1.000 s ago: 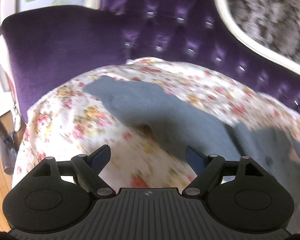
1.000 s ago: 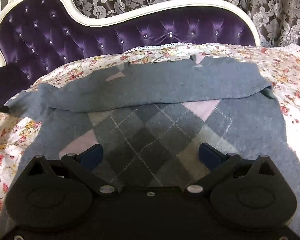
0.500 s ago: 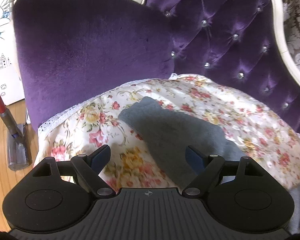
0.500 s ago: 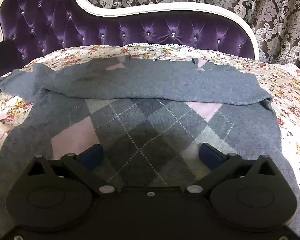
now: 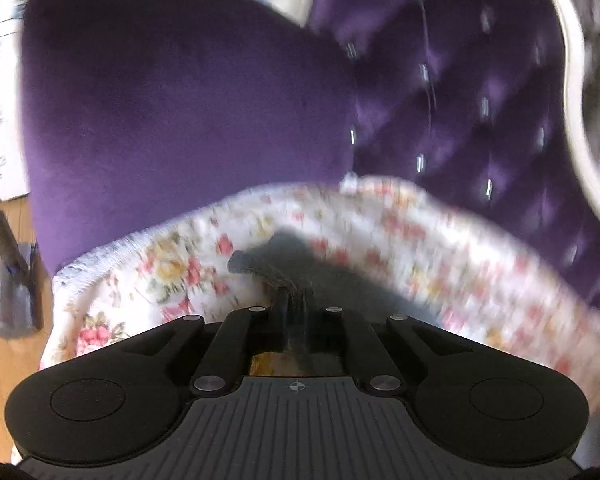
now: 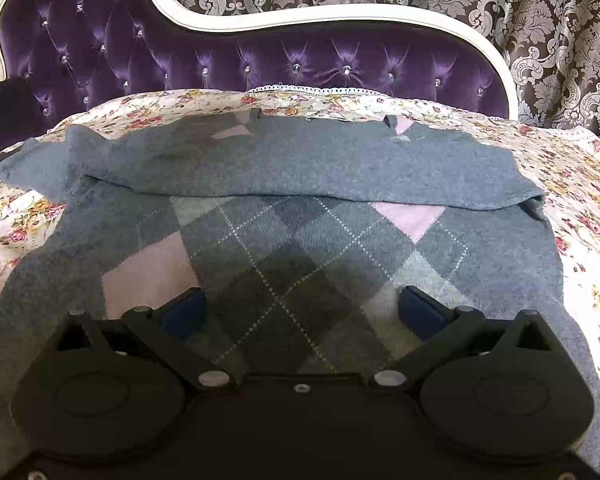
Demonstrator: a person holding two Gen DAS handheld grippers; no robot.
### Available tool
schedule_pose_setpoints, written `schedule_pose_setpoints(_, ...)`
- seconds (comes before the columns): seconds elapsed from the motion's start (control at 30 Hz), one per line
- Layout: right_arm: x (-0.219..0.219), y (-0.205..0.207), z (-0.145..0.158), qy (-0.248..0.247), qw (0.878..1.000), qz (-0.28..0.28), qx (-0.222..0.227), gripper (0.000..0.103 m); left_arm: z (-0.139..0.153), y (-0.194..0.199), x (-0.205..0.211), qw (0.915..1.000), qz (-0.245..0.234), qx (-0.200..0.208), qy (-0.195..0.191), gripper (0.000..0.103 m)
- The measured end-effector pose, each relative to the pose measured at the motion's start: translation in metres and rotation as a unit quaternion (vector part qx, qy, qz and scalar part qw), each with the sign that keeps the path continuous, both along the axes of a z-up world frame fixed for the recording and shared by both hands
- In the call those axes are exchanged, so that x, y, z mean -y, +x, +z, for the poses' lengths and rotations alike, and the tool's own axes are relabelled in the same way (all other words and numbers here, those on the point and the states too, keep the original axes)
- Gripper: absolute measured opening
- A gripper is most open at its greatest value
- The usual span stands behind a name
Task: Fold small clothes
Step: 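Reach the left gripper to the other sleeve cuff and close on it, then fold the held sleeve across the sweater body and open the left gripper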
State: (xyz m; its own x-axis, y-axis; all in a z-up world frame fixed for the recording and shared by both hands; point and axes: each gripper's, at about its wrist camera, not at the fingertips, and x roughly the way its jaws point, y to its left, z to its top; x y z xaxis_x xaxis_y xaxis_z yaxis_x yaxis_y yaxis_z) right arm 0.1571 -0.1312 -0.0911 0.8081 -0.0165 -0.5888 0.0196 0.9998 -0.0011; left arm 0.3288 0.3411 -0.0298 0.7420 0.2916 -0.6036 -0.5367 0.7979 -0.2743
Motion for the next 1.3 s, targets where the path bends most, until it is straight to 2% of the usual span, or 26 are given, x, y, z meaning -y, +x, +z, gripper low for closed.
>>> schedule_pose_setpoints(0.17, -0.001, 0.0, 0.0, 0.002, 1.0, 0.0, 0.0, 0.103, 0.044, -0.019, 0.016, 0.9968, -0.017, 0.034, 0.07, 0.006)
schedule_pose_setpoints(0.3, 0.0, 0.0, 0.0, 0.003, 1.0, 0.001, 0.0, 0.103, 0.082, -0.032, 0.029, 0.9927, -0.039, 0.063, 0.096, 0.006)
schedule_pose_setpoints(0.5, 0.0, 0.0, 0.0, 0.007, 1.0, 0.001, 0.0, 0.103, 0.138, -0.049, 0.075, 0.9806, -0.087, 0.118, 0.13, 0.006)
schedule_pose_setpoints(0.67, 0.002, -0.001, 0.001, 0.014, 1.0, 0.002, 0.002, 0.103, 0.185, -0.061, 0.122, 0.9641, -0.137, 0.172, 0.149, 0.006)
schedule_pose_setpoints(0.83, 0.004, -0.001, 0.001, 0.023, 1.0, 0.003, 0.004, 0.103, 0.215, -0.065, 0.186, 0.9404, -0.211, 0.21, 0.165, 0.006)
schedule_pose_setpoints(0.93, 0.005, -0.002, 0.002, 0.028, 1.0, 0.003, 0.004, 0.103, 0.218, -0.057, 0.228, 0.9288, -0.254, 0.217, 0.16, 0.006)
schedule_pose_setpoints(1.03, 0.005, -0.002, 0.002, 0.031, 0.999, 0.003, 0.005, 0.103, 0.209, -0.045, 0.276, 0.9173, -0.3, 0.215, 0.149, 0.006)
schedule_pose_setpoints(1.13, 0.006, -0.002, 0.002, 0.036, 0.999, 0.003, 0.006, 0.103, 0.187, -0.037, 0.323, 0.9054, -0.348, 0.203, 0.134, 0.006)
schedule_pose_setpoints(1.3, 0.008, -0.002, 0.003, 0.044, 0.999, 0.003, 0.008, 0.103, 0.137, -0.027, 0.39, 0.8905, -0.415, 0.162, 0.094, 0.008)
